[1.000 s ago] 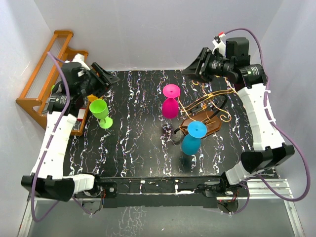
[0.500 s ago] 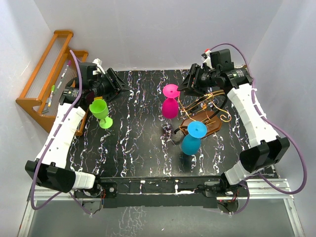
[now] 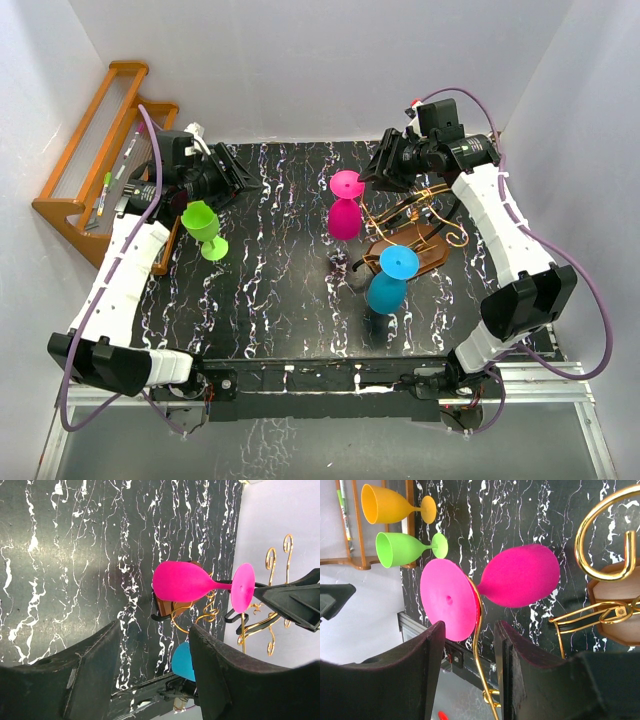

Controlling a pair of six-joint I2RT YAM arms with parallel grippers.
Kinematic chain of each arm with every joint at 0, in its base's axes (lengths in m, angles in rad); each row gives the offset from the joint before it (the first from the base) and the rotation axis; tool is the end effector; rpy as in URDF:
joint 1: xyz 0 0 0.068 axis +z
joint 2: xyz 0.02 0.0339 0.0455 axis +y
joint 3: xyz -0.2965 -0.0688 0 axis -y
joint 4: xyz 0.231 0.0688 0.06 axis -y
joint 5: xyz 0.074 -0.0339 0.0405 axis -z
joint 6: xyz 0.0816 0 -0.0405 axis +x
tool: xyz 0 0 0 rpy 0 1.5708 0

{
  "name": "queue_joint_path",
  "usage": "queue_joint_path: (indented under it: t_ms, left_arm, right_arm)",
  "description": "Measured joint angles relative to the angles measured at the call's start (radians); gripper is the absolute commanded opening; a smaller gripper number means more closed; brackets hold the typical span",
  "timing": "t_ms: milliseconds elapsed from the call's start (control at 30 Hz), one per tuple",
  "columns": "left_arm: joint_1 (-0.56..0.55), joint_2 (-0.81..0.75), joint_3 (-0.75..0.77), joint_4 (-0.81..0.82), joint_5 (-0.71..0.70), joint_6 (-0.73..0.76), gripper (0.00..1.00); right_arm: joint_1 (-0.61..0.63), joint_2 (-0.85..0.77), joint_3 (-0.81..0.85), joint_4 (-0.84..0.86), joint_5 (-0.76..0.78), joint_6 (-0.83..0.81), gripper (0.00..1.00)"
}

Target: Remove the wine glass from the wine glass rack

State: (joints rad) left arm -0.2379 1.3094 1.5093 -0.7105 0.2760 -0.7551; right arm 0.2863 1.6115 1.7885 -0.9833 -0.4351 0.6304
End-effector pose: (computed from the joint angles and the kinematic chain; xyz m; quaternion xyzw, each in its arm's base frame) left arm 0.2775 -0.0902 0.4301 -0.1513 0.8439 -0.3429 0.3838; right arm 0.3273 0.1322 0.4027 0.0758 0.9064 0.3407 0.2380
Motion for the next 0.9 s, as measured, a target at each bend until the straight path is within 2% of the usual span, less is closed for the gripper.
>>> queue_joint_path:
  t_ms: [900]
  left_arm:
    - [0.0, -0.049, -0.052, -0.032, -0.024, 0.022, 0.54]
  right_arm:
    - [0.052, 0.02, 0.001, 0.09, 0.017, 0.026, 0.44]
